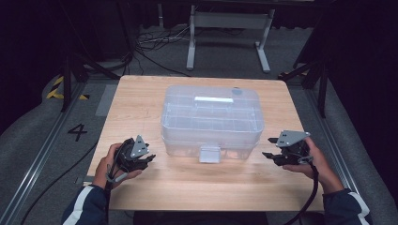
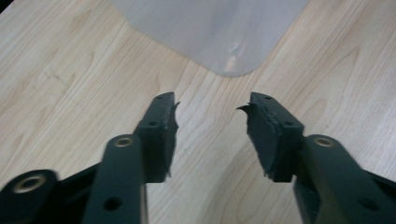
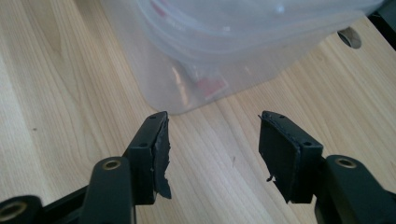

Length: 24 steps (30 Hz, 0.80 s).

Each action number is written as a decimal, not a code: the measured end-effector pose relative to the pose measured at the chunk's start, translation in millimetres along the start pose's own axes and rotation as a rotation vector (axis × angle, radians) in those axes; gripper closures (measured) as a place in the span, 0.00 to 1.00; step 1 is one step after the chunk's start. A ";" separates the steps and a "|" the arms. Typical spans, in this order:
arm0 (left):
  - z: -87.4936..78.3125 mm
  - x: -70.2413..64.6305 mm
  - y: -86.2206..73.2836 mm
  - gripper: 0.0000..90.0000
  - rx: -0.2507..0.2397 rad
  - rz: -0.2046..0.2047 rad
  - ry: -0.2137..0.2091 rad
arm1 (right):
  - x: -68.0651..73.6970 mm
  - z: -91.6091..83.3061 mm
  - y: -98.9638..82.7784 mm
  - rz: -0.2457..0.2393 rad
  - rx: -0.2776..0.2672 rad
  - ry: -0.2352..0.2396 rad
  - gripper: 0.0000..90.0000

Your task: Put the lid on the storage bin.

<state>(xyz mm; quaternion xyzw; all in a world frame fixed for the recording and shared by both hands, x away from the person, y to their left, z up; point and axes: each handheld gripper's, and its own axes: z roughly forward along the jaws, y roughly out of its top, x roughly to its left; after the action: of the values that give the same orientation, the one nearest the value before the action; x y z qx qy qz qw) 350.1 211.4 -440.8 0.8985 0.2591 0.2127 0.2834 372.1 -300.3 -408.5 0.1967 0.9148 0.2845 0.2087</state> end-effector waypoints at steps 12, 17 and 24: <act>-7.0 3.9 -35.6 0.34 0.035 -0.072 0.026 | -2.0 -11.1 -51.5 0.111 -0.017 -0.049 0.45; -7.1 7.0 -47.0 0.28 0.050 -0.100 0.036 | -0.1 -10.8 -68.4 0.153 -0.026 -0.059 0.43; -6.9 8.4 -63.7 0.22 0.057 -0.174 0.007 | 2.4 -6.2 -91.4 0.236 -0.054 -0.064 0.38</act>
<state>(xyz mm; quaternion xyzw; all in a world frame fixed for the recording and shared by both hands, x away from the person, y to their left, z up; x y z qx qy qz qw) 331.0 264.0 -473.1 0.8795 0.3432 0.1831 0.2743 345.0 -371.4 -459.6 0.3062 0.8701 0.3254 0.2082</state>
